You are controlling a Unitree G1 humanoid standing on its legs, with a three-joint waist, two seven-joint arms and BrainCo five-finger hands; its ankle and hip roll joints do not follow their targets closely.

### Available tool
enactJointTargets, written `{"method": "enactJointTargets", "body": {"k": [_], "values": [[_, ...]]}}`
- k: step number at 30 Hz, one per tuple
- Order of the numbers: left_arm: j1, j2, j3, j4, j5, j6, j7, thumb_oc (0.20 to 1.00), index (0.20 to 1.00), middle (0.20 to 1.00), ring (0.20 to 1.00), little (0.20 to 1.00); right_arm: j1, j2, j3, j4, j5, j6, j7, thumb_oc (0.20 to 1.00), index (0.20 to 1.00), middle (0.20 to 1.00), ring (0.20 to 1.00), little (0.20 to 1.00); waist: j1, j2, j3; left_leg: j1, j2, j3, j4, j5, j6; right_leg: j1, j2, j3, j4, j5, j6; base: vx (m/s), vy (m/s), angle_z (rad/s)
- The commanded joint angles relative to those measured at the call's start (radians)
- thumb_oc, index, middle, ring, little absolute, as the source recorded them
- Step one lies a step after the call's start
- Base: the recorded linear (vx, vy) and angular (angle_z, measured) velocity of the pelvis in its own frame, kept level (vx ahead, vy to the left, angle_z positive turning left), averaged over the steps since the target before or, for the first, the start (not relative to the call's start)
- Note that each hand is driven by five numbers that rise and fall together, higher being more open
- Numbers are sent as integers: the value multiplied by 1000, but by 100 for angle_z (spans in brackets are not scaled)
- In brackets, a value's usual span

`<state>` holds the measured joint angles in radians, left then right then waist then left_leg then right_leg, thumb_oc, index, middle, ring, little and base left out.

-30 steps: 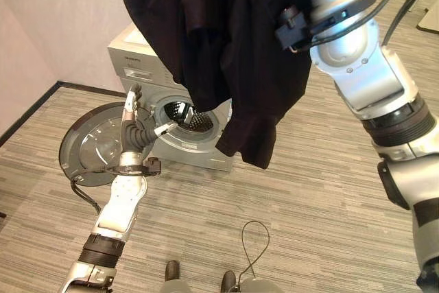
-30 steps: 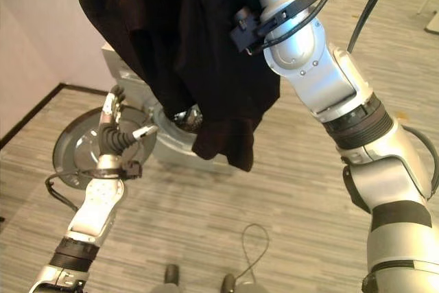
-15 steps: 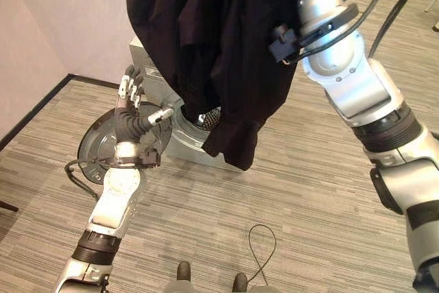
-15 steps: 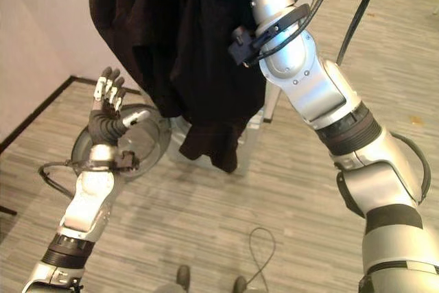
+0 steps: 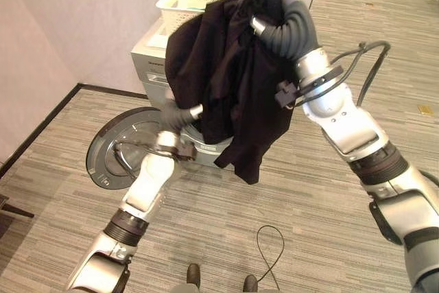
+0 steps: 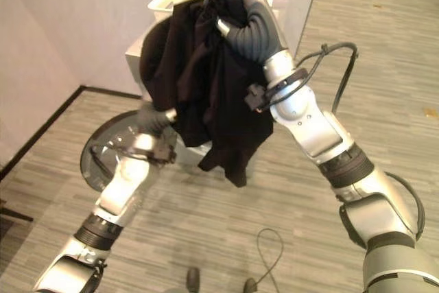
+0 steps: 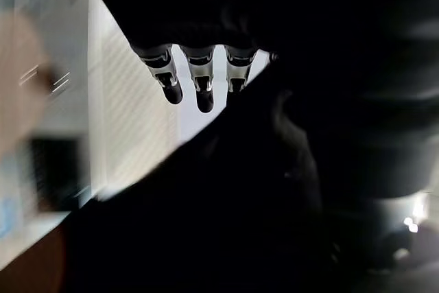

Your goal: Grab the laundry basket,head to the washer,open it,put in the laundry and shut it.

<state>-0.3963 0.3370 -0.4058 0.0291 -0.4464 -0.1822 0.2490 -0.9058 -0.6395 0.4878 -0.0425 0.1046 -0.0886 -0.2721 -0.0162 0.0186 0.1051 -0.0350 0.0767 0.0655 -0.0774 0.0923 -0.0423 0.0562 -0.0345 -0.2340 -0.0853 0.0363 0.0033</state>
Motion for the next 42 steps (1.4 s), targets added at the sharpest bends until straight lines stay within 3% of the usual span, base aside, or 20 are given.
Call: {"method": "enactJointTargets", "body": {"k": [1, 4, 7, 19, 42], "values": [[-32, 29, -1, 30, -53, -38, -55, 1000, 1000, 1000, 1000, 1000, -65, 17, -62, -53, 20, -69, 6, 200, 200, 200, 200, 200, -6, -54, -11, -19, 17, 17, -10, -58, -17, 58, -70, 37, 66, -188, 84, 2, 25, -19], [134, -10, 4, 11, -144, -35, -95, 1000, 1000, 1000, 1000, 1000, 42, 62, -60, -127, 20, -77, 53, 200, 200, 200, 200, 200, -12, -46, -1, -10, 24, 54, -10, -70, -11, 43, -76, 66, 58, -174, 92, 11, 27, -39], [156, -47, -15, 42, -186, -37, -96, 1000, 1000, 1000, 1000, 1000, 97, 99, -45, -159, 26, -81, 67, 200, 200, 200, 200, 200, -15, -45, 3, -9, 24, 60, -10, -70, -10, 43, -78, 69, 57, -173, 91, 22, -8, -21], [100, -149, -114, 137, -240, -31, -55, 1000, 1000, 1000, 1000, 1000, 162, 249, 38, -178, 58, -74, 64, 200, 200, 200, 200, 200, -24, -39, 25, -12, 22, 62, -10, -69, -9, 40, -79, 66, 50, -168, 90, 0, 0, 0], [51, -198, -178, 160, -349, -53, -51, 1000, 1000, 1000, 1000, 1000, 170, 343, 86, -167, 66, -53, 17, 200, 200, 200, 200, 200, -39, 18, 76, -49, 16, 88, -10, -64, -11, -7, -95, 81, 41, -147, 94, -1, -1, 0]]}}
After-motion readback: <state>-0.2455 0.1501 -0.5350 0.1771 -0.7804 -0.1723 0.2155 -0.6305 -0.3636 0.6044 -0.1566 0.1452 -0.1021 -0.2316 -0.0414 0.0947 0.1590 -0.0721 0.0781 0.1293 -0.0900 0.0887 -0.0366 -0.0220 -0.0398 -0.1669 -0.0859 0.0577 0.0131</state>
